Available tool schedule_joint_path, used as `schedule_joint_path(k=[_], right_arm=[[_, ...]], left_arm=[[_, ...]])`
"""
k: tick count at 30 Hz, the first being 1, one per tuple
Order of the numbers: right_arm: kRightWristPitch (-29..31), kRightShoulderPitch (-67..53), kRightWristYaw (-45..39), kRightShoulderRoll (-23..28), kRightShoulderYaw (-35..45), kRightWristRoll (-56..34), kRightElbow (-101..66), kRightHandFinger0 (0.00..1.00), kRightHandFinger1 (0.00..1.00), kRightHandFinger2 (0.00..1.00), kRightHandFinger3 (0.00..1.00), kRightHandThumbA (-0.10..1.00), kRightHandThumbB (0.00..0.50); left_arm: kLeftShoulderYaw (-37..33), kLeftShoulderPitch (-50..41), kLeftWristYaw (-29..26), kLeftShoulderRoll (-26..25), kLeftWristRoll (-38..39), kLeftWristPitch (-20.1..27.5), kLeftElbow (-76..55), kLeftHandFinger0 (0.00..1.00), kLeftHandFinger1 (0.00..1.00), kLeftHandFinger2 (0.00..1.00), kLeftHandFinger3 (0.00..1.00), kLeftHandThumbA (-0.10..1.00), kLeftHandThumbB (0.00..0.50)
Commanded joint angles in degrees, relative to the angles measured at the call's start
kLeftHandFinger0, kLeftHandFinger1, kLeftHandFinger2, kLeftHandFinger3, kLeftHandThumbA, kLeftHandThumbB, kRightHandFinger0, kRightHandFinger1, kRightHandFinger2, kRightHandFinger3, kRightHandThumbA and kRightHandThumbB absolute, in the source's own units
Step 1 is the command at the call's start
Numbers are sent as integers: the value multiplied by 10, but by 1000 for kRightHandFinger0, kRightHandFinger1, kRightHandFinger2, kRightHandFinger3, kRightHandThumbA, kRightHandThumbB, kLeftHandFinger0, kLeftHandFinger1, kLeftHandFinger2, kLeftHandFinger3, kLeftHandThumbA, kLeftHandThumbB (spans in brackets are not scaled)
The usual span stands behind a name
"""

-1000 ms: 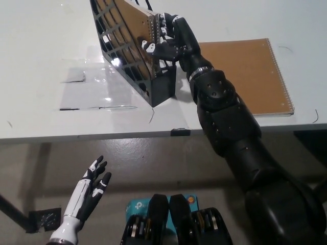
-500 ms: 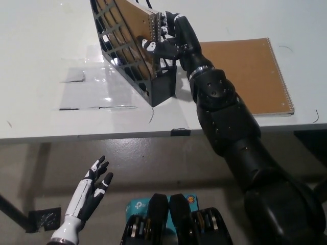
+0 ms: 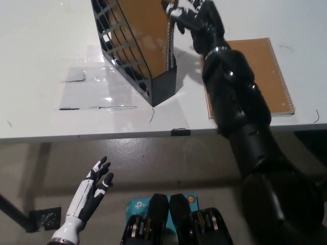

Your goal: Use the right hand to pick up a book from the book holder on the left side and put it on another book on the right side

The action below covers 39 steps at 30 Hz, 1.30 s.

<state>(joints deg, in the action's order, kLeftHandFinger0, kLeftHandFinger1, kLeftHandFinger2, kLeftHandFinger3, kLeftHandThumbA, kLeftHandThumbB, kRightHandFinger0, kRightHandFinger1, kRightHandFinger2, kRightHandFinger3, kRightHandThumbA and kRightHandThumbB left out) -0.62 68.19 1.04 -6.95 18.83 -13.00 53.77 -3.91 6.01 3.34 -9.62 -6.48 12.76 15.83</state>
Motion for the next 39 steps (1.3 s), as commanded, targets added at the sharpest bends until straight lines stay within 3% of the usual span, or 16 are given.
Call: schedule_joint_path(k=[1,7,15,21,24,28,30,31,35,37,39], right_arm=[[-62,147,-6,-16,45,-122,-97,0,367,771,905,-100,64],[-74,157,6,-13,48,-118,-114,0,378,794,916,-100,74],[-91,176,-1,-1,64,-148,-124,0,339,753,896,-100,79],[-108,215,18,21,69,-154,-139,0,321,769,918,-100,75],[-118,225,25,34,81,-167,-153,0,286,751,1000,-100,75],[-133,214,17,53,92,-184,-172,0,286,783,1000,-100,66],[-147,199,4,68,103,-204,-178,0,272,775,1000,-100,56],[-155,197,21,70,112,-210,-183,0,271,775,1000,-100,78],[-188,179,27,97,137,-234,-189,0,267,715,1000,-100,33],[-193,169,21,111,148,-244,-186,0,271,653,1000,-100,27],[-199,163,21,122,159,-253,-179,0,287,668,1000,-100,33]], left_arm=[[1,13,5,-7,1,18,-8,785,970,1000,1000,906,146],[0,12,6,-7,0,18,-7,767,953,1000,1000,921,145],[0,9,6,-6,0,18,-8,755,939,1000,1000,920,144],[-1,4,8,-5,0,16,-12,747,934,1000,1000,923,143],[-1,4,8,-5,-1,19,-9,734,924,1000,1000,926,145],[0,1,10,-6,1,22,-9,731,912,1000,1000,918,139],[1,0,9,-5,1,22,-9,727,901,1000,1000,912,136],[0,0,8,-5,-1,24,-8,725,898,1000,1000,911,137],[1,-5,6,-7,-5,20,-9,738,904,1000,1000,916,134],[1,-4,5,-8,-5,27,-3,739,903,1000,1000,918,136],[1,-5,5,-7,-4,29,-1,730,897,1000,1000,915,141]])
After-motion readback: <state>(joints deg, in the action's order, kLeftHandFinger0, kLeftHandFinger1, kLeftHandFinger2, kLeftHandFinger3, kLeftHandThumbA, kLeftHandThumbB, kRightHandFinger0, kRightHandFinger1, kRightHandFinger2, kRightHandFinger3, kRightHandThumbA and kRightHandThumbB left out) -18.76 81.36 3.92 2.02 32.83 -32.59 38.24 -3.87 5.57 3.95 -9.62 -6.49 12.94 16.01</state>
